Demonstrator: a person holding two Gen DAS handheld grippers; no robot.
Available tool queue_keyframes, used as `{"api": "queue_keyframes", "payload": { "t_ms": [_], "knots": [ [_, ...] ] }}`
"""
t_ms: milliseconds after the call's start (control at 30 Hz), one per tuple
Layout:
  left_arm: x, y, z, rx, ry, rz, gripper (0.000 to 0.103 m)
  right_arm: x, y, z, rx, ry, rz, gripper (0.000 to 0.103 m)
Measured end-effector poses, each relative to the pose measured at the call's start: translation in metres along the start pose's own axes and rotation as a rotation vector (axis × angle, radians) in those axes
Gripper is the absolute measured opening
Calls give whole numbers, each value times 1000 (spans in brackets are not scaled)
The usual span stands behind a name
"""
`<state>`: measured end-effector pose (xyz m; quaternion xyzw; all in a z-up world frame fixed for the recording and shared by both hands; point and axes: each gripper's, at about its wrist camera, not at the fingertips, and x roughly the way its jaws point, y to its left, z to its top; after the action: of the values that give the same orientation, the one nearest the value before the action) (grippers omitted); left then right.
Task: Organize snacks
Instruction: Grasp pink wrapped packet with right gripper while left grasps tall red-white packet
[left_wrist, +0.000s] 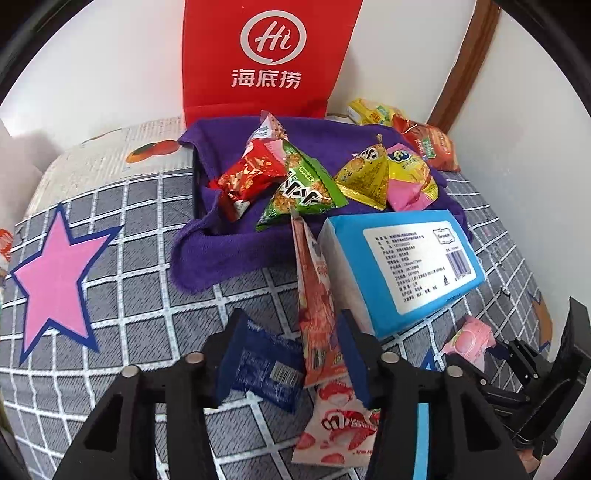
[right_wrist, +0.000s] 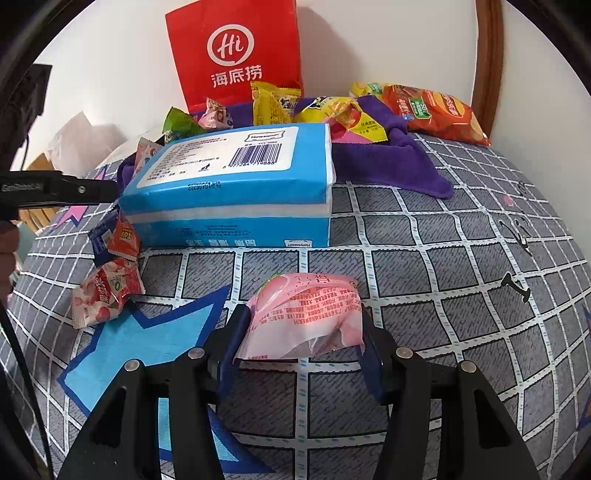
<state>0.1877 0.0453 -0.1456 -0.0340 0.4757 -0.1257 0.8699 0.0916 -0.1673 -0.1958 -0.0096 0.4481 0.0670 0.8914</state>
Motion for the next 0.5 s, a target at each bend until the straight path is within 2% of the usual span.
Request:
{"api": "queue_keyframes", "payload": {
  "t_ms": [33, 300, 467, 500],
  "knots": [
    [1, 1, 1, 0, -2, -13, 39, 0, 0, 0, -2, 0, -3, 56],
    [20, 3, 5, -16, 24, -92, 39, 1, 1, 0, -13, 4, -2, 59],
    [30, 2, 3, -11, 29, -82, 38, 2, 3, 1, -23, 5, -7, 60],
    [31, 3, 3, -12, 31, -90, 34, 2, 3, 1, -23, 5, -6, 60]
  ]
}}
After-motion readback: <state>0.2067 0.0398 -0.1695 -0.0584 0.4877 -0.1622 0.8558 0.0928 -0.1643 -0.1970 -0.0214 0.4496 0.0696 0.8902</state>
